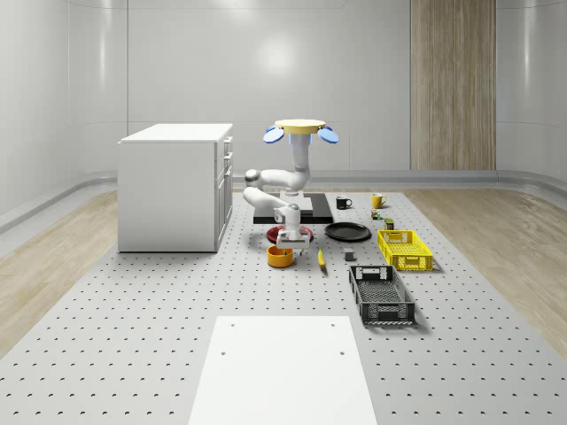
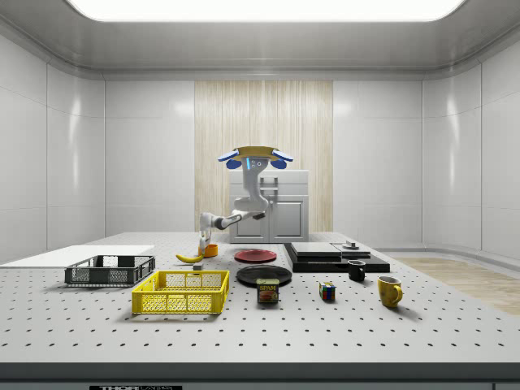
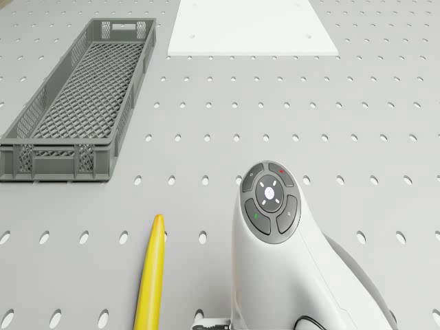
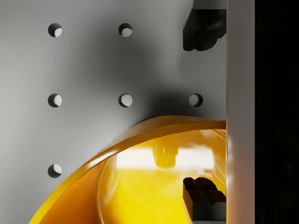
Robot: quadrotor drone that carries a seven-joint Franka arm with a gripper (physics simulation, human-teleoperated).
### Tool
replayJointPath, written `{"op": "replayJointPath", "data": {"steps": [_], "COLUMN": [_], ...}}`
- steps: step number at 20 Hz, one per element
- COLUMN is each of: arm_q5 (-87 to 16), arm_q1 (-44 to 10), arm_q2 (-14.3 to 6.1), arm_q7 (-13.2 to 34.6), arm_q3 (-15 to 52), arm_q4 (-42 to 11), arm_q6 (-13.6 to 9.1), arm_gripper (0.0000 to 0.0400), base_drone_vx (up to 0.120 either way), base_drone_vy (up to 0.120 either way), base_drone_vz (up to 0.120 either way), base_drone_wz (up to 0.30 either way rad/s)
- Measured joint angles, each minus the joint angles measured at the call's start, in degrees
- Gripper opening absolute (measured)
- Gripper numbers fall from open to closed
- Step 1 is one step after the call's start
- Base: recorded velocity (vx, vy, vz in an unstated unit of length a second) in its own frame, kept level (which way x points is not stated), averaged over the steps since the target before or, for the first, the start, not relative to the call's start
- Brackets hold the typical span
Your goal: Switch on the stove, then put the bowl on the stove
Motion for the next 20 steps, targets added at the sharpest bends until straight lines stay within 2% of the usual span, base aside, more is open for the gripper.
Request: {"op": "replayJointPath", "data": {"steps": [8,11,13,16,20], "arm_q5": [-0.1,-0.1,-0.1,-0.1,-0.1], "arm_q1": [0.8,0.9,1.0,1.0,1.1], "arm_q2": [0.1,0.1,0.2,0.2,0.3], "arm_q7": [-1.1,-1.3,-1.4,-1.5,-1.5], "arm_q3": [-0.1,-0.1,-0.1,-0.1,-0.1], "arm_q4": [0.4,0.4,0.5,0.5,0.5], "arm_q6": [0.1,0.1,0.1,0.0,-0.1], "arm_gripper": [0.0400,0.0254,0.0194,0.0144,0.0116], "base_drone_vx": [0.000,0.000,0.000,0.000,0.000], "base_drone_vy": [0.000,0.000,0.000,0.000,0.000], "base_drone_vz": [0.000,0.000,0.000,0.000,0.000], "base_drone_wz": [0.000,0.000,0.000,0.000,0.000]}}
